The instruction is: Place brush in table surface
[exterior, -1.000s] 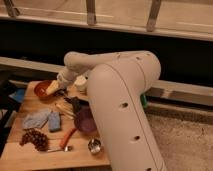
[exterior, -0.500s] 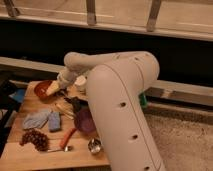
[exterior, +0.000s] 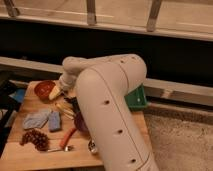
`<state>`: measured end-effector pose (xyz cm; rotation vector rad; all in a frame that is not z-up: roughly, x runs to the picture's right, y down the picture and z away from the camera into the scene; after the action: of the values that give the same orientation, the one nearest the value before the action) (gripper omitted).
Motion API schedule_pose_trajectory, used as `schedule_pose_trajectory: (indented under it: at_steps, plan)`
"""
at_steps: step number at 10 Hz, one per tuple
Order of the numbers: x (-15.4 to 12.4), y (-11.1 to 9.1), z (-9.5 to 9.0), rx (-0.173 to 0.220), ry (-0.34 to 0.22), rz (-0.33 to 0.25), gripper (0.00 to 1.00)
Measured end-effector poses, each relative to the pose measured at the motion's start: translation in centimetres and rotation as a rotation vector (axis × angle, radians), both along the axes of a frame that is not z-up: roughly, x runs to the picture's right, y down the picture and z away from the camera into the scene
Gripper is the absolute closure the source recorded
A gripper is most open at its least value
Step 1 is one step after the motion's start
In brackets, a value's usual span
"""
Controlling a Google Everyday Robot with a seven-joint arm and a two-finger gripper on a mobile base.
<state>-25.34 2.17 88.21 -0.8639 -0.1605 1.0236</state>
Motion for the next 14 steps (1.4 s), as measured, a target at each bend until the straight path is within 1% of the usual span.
schedule_pose_trajectory:
  at_steps: [3, 6, 8, 11, 14]
  plan:
    - [0.9, 0.1, 1.8, -0.012, 0.039, -0.019, 0.2]
    - [1.5, 1.4, 3.9, -0.033, 0.07, -0.037, 0.2]
    - [1.1, 1.8, 4.6, -0.037, 0.077, -0.042, 0.2]
    - [0.8, 2.2, 5.4, -0.024, 0.088, -0.029, 0.2]
    - [0.1, 3.1, 6.2, -0.028, 0.089, -0.018, 0.21]
